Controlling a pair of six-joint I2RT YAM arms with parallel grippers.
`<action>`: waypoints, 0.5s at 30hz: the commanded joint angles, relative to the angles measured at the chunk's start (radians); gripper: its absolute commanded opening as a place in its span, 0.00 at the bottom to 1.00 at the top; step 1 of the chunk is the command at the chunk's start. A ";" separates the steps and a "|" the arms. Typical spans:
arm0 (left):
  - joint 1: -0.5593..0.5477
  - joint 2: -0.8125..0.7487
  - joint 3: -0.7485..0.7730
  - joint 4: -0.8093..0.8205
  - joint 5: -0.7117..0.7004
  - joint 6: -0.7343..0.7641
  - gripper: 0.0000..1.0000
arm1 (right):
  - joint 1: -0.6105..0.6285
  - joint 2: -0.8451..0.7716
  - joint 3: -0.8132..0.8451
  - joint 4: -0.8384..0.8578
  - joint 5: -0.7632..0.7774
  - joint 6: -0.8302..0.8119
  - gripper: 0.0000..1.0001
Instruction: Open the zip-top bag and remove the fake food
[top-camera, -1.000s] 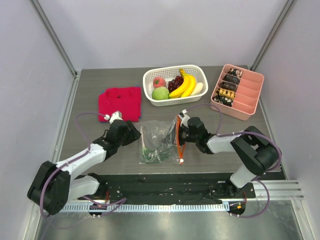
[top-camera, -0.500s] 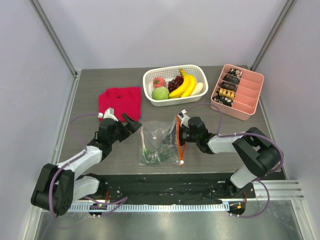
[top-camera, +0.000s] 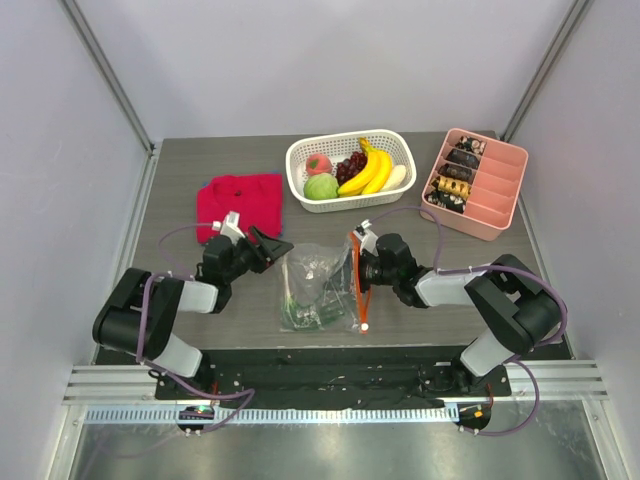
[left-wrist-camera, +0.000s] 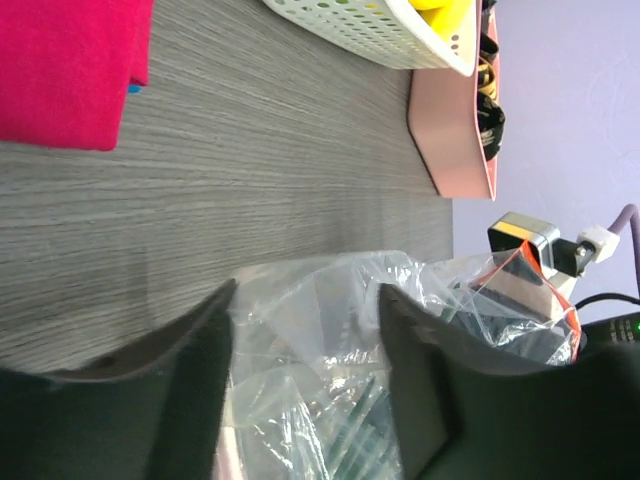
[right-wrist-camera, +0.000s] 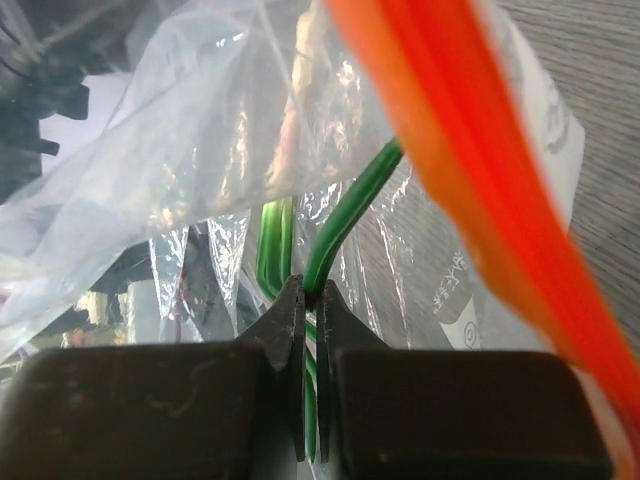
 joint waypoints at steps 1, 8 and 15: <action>0.003 0.015 -0.017 0.177 0.053 -0.024 0.43 | -0.004 -0.005 0.024 0.041 -0.021 -0.008 0.01; 0.004 -0.080 -0.011 -0.031 -0.025 0.047 0.00 | -0.003 -0.072 0.017 -0.077 0.072 -0.037 0.01; 0.004 -0.225 0.041 -0.373 -0.194 0.142 0.00 | -0.010 -0.342 -0.018 -0.372 0.360 -0.103 0.01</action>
